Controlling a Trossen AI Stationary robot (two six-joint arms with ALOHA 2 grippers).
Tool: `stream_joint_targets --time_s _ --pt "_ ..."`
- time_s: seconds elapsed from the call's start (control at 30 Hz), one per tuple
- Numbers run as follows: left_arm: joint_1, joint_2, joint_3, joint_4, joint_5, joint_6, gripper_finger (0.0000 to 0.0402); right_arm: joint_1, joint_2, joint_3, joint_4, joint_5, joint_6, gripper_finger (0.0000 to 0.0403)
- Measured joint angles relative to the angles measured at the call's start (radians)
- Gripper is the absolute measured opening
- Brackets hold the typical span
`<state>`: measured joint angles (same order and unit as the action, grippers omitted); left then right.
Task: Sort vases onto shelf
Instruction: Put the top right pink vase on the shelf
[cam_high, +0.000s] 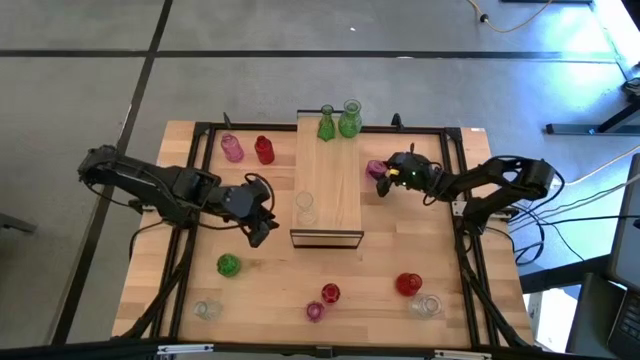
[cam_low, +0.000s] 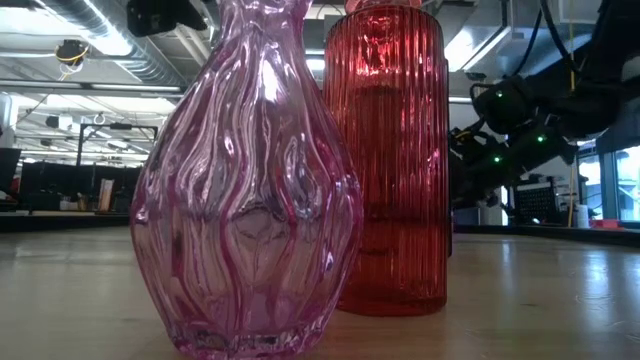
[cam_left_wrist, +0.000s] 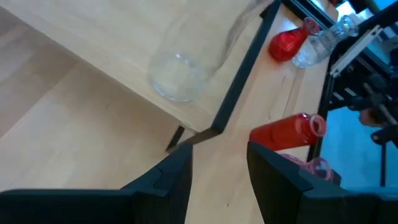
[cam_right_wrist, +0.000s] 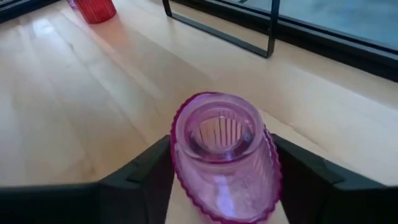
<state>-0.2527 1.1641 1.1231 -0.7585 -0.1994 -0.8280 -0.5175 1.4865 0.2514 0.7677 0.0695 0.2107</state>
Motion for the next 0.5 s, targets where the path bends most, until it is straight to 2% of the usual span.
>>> stream_joint_targets --time_s 0.2,0.5 --pt "0.0 -0.006 0.0 0.015 -0.072 0.001 0.0145 0.0 0.011 0.026 -0.01 0.0 0.001 0.0169" --pt "0.0 -0.011 0.0 0.012 -0.072 0.008 0.0145 0.0 -0.008 0.028 -0.009 0.033 0.049 0.0188"
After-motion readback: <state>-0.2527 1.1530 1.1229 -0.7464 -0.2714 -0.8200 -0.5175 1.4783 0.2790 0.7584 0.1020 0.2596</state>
